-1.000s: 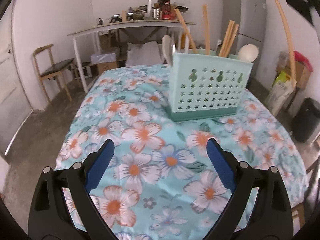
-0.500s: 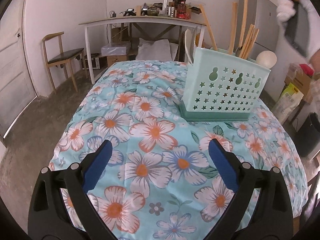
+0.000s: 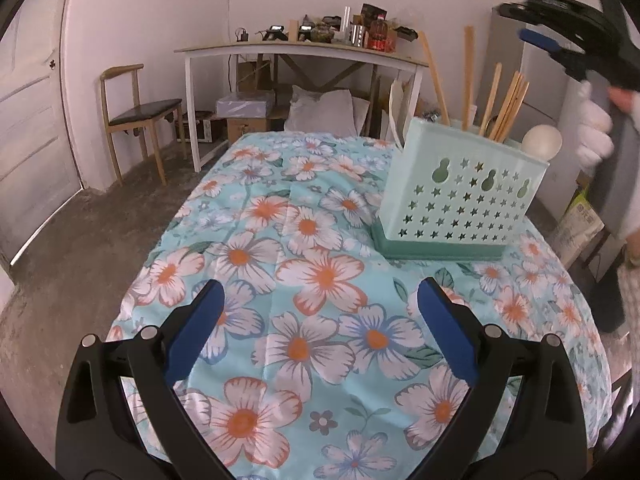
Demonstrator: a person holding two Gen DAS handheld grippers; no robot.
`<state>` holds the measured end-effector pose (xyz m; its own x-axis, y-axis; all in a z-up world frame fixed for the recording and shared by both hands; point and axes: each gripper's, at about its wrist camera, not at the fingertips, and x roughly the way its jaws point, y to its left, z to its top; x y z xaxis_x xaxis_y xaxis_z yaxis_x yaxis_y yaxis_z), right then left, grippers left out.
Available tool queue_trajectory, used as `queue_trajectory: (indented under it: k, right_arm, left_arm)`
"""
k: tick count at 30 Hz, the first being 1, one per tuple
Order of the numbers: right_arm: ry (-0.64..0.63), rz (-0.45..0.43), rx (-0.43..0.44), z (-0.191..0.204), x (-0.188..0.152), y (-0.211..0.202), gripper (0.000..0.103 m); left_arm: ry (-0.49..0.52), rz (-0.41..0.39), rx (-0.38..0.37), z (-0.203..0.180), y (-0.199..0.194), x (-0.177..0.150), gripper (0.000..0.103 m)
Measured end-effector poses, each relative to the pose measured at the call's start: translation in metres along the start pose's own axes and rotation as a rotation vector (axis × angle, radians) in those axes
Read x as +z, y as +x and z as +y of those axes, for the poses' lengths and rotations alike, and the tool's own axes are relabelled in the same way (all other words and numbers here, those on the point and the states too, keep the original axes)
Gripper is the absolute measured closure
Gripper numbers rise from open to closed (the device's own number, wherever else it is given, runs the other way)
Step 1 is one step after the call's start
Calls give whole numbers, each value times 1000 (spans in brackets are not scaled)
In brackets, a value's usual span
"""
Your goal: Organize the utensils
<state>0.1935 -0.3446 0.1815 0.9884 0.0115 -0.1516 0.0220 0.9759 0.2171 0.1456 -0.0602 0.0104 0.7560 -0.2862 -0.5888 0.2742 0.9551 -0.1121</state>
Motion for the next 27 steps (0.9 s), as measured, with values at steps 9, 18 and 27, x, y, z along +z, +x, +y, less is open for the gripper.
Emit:
queue_trajectory:
  k: [9,18,27]
  right_arm:
    - [-20,8,-22,8,-13,-88,23]
    - [-174,235,-306,46,-102,-118,7]
    - [-208,296,-482,56,-135,-124,7]
  left_arm:
    - [-20,-33,34,1,-24,9,9]
    - [-32,-25,173,0,-34,14,9]
    - [8,-15,279,-7,-37,18,9]
